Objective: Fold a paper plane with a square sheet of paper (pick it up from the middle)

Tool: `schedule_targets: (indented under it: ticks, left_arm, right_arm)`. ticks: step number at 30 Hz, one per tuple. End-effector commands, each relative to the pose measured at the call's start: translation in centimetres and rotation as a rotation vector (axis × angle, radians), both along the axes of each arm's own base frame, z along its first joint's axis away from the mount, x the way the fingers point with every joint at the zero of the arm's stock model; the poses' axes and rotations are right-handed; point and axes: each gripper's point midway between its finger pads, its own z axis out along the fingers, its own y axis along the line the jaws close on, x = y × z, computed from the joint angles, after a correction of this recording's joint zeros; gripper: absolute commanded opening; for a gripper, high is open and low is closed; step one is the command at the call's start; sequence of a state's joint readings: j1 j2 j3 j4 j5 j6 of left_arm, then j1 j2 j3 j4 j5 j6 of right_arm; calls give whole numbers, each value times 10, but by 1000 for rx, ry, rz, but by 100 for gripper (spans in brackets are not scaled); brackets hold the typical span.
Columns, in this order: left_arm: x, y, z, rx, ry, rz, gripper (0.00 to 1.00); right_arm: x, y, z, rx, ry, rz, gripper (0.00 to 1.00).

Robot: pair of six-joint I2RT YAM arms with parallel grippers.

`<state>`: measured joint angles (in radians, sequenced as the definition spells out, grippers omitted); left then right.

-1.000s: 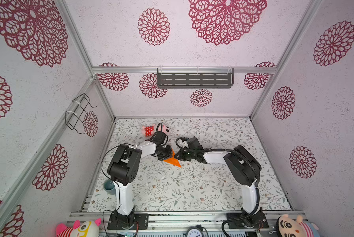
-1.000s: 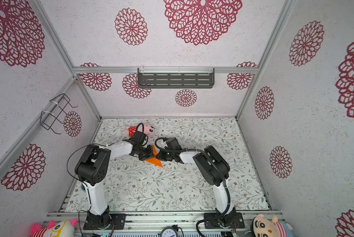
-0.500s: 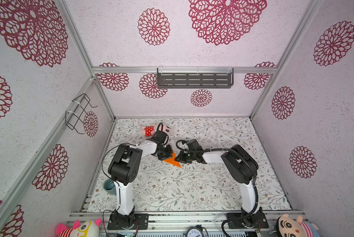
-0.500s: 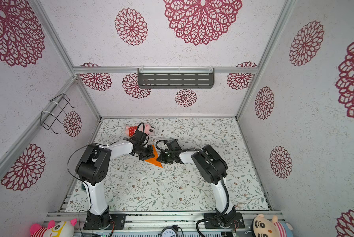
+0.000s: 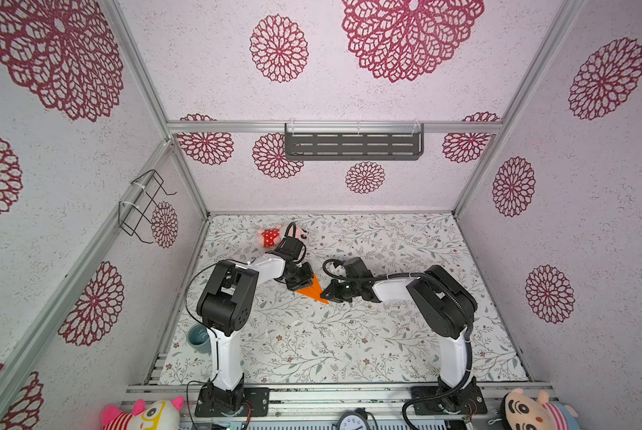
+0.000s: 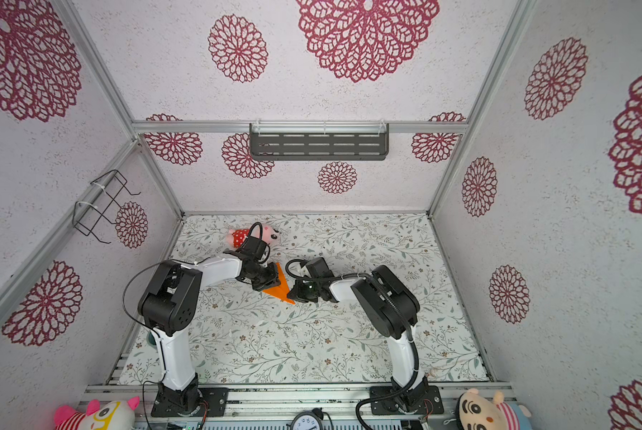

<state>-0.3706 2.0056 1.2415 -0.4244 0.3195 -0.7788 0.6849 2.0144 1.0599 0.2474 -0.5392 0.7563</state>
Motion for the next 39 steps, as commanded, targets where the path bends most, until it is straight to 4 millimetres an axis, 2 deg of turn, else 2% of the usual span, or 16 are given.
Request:
schedule_targets:
  ticks: [1, 15, 18, 23, 26, 34, 39]
  left_arm:
    - [-40, 38, -57, 194, 176, 28, 2]
    - [-39, 37, -56, 195, 175, 21, 2]
    - [-37, 35, -53, 183, 167, 13, 2]
    - [-29, 15, -38, 86, 123, -30, 2]
    - [-26, 0, -27, 25, 90, -58, 3]
    - [-31, -15, -19, -31, 77, -76, 4]
    - [-29, -17, -14, -49, 64, -78, 4]
  right_arm:
    - [-33, -29, -33, -137, 133, 5, 6]
    - [-55, -58, -44, -223, 166, -6, 6]
    - [-54, -63, -34, -203, 138, -26, 6]
    - [-25, -41, 22, -50, -52, -35, 6]
    - [-9, -26, 46, 11, -136, -32, 7]
    - [21, 3, 41, 26, -148, -34, 7]
    - [26, 9, 27, 2, -113, -25, 7]
